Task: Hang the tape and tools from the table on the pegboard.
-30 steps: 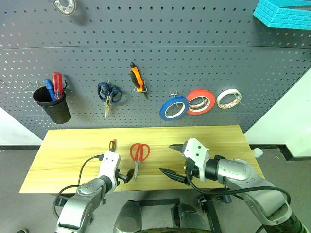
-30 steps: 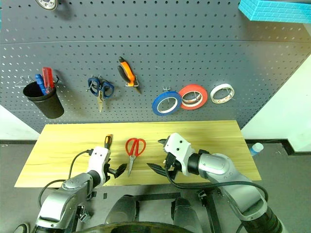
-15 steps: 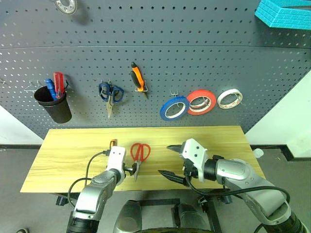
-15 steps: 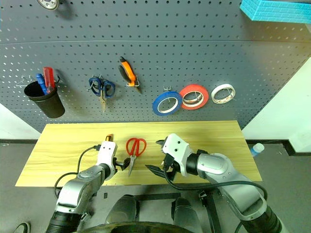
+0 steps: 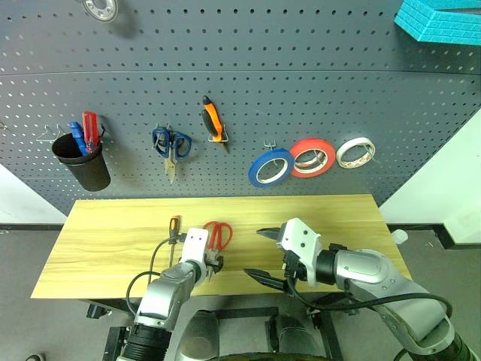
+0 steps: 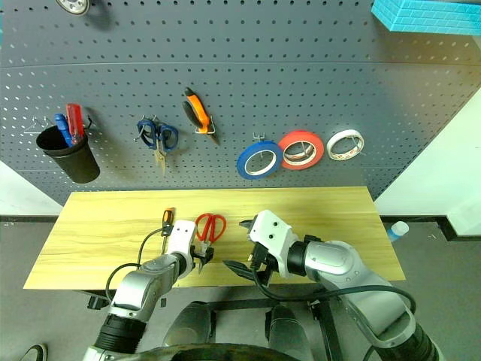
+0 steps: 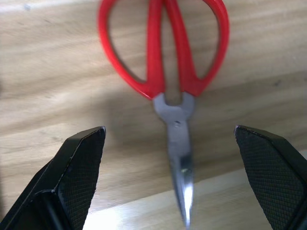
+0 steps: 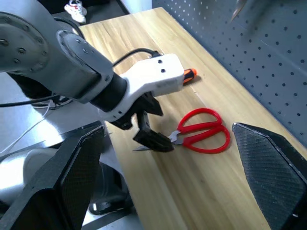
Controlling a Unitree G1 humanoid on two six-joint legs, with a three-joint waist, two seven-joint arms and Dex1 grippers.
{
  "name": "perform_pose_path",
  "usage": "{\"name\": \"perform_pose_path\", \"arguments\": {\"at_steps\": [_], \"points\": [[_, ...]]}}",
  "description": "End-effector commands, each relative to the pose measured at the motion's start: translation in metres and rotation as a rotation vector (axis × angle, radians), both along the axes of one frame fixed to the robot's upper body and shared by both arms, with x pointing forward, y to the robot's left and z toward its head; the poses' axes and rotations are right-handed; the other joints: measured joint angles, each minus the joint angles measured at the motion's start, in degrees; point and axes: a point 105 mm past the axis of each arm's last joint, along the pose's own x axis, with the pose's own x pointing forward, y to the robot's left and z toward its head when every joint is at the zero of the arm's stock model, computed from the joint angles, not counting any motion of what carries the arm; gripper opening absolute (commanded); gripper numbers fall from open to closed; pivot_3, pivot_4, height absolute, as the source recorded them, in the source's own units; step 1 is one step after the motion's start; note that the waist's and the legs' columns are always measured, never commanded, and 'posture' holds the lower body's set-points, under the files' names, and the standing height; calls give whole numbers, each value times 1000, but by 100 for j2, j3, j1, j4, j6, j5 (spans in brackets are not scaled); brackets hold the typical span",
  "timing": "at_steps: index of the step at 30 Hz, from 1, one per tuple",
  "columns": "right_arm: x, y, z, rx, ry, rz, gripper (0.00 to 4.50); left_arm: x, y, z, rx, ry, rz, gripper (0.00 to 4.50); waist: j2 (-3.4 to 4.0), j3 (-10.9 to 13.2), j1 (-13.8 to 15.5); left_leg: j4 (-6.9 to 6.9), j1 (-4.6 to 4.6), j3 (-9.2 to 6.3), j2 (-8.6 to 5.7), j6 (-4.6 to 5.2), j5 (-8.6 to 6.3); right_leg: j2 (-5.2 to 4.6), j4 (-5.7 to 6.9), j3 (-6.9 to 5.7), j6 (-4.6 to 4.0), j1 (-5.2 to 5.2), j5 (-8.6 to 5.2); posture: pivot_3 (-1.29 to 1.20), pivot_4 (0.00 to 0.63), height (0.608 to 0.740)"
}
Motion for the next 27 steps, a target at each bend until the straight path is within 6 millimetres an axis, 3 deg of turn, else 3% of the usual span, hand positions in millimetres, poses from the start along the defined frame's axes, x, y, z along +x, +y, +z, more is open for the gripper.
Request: {"name": "perform_pose_path", "arguments": {"at_steps": [1, 12, 27], "points": [[-5, 3, 12, 17, -41, 20, 4449, 2, -2, 1, 19, -3, -5, 4500, 1, 3, -2, 0, 0, 0, 0, 0, 0, 0, 0, 0, 0, 0, 0, 328, 105, 740], [-8, 0, 7, -3, -23, 10, 4449, -3, -7, -5, 17, 26, -2, 4500, 8, 34, -11, -5, -6, 0, 0, 0, 0, 0, -5, 0, 1, -9, -1, 314, 118, 740], [-8, 0, 6, -9, -19, 3, 4449, 9, -15, -22, 65, 66, -6, 4500, 17, 68, -102, -23, -8, 0, 0, -1, 0, -1, -30, 0, 2, -8, -1, 291, 127, 740]]}}
